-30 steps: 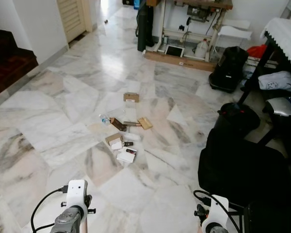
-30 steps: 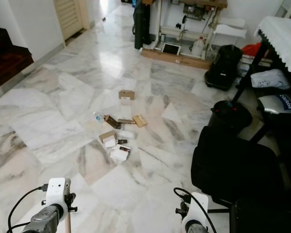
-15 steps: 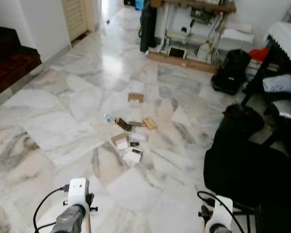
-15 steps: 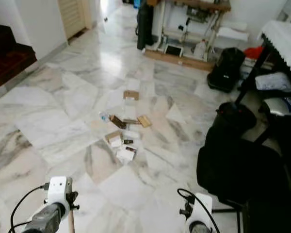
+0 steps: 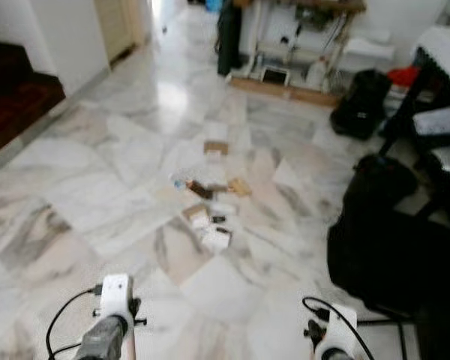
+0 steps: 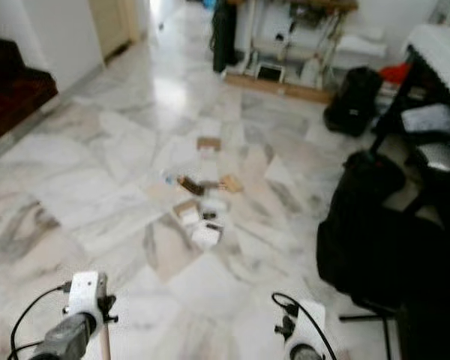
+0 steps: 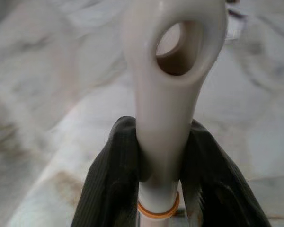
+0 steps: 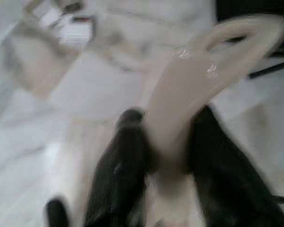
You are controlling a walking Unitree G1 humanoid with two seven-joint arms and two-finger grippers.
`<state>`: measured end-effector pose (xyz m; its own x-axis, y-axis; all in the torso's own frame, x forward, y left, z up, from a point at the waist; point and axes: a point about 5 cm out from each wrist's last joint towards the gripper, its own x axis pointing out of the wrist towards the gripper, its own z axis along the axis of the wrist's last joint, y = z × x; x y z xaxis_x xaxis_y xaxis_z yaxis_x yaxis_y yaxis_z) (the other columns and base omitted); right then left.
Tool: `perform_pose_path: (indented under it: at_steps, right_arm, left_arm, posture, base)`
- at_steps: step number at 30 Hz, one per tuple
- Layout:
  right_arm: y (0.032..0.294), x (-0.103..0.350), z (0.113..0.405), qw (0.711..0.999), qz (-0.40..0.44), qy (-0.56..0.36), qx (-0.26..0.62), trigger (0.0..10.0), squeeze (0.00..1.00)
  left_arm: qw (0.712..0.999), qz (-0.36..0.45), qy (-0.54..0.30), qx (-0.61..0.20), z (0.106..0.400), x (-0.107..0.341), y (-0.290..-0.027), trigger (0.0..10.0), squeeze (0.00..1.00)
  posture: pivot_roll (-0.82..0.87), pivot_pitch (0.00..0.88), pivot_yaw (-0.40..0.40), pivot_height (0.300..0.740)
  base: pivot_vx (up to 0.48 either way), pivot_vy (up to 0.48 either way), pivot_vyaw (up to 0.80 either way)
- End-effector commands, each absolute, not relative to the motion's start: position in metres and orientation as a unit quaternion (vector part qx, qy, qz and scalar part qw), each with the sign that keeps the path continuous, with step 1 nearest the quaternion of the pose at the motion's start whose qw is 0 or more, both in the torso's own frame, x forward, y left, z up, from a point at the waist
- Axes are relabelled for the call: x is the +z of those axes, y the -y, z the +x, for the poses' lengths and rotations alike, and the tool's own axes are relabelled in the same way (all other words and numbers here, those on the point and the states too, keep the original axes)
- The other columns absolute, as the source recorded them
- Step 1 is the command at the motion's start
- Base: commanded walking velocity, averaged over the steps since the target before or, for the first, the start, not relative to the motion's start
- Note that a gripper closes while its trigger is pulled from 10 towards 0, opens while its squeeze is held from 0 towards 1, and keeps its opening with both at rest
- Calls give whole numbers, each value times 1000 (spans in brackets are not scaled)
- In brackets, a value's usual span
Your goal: Sweep floor
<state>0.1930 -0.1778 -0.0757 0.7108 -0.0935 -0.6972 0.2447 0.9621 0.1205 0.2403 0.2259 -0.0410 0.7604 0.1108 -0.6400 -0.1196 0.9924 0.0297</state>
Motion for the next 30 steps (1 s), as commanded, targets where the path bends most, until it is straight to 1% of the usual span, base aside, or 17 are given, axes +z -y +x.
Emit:
perform_pose_path:
  at_steps: [1,29,30]
  right_arm:
    - [173,-78,191,915,124,-373,-94,10000,0]
    - [171,-77,191,915,127,-371,-95,10000,0]
    - [171,-77,191,915,127,-371,-95,10000,0]
  left_arm:
    - [939,-11,-340,47,243,-41,-217,10000,0]
    - [938,-10,-346,39,242,-42,-218,10000,0]
    - [938,-5,-344,37,242,-42,-218,10000,0]
  posture:
    - [100,48,-60,740]
    - [103,41,-51,740]
    - [104,39,-52,740]
  base:
    - [0,345,0]
    - [0,345,0]
    - [0,0,0]
